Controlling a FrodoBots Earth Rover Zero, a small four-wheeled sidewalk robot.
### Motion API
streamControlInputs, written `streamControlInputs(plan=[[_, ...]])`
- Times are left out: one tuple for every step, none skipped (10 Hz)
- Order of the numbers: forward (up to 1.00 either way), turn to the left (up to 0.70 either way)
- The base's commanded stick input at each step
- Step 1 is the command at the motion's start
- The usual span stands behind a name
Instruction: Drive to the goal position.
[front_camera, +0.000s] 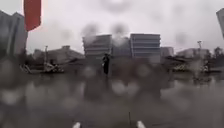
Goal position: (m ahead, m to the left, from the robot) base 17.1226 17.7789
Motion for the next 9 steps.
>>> streamControlInputs(plan=[[0.7,0.0],[0.7,0.0],[0.7,0.0],[0.7,0.0],[0.7,0.0],[0.7,0.0],[0.7,0.0],[0.7,0.0],[0.7,0.0]])
